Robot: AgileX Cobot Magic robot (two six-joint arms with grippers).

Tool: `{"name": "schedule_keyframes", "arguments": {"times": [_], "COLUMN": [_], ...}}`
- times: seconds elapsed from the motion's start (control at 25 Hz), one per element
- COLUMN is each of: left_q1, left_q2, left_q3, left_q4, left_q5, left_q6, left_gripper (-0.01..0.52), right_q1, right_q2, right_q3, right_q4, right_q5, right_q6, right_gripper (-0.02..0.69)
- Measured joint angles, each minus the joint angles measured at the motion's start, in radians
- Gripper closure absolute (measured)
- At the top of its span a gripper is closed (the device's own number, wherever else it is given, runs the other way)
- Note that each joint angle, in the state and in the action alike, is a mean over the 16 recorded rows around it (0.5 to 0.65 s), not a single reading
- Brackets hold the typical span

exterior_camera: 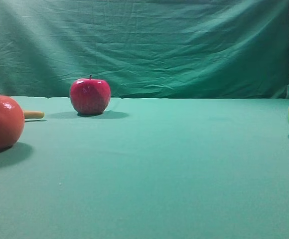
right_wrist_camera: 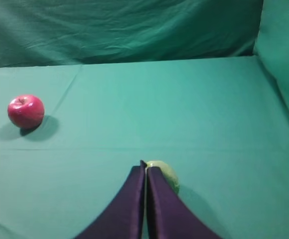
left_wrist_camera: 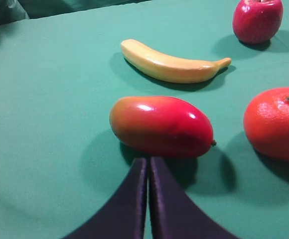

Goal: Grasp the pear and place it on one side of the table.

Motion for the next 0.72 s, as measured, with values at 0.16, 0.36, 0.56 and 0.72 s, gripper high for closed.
{"name": "schedule_keyframes", "arguments": {"times": [0.16, 0.36, 0.56, 0.72], "left_q1": [0.000, 0.000, 0.000, 0.000], "left_q2": [0.000, 0.000, 0.000, 0.000], "left_q3": [0.000, 0.000, 0.000, 0.000], "left_q4": [0.000, 0.000, 0.000, 0.000], "left_q5": [0.000, 0.000, 0.000, 0.000], "left_q6": [0.000, 0.000, 0.000, 0.000], "left_gripper": [0.514, 0.514, 0.514, 0.514], "right_q1": [-0.016, -0.050, -0.088, -0.109], "right_q2": [-0.041, -0.117, -0.190, -0.227], "right_q3": [0.079, 0.227, 0.391, 0.489], "right_q4": [-0.048, -0.089, -0.103, -0.104], "right_q5": [-0.082, -0.186, -0.263, -0.292], "right_q6": [-0.009, -0.021, -0.032, -0.035], "right_gripper": [0.665, 0.665, 0.665, 0.665]}}
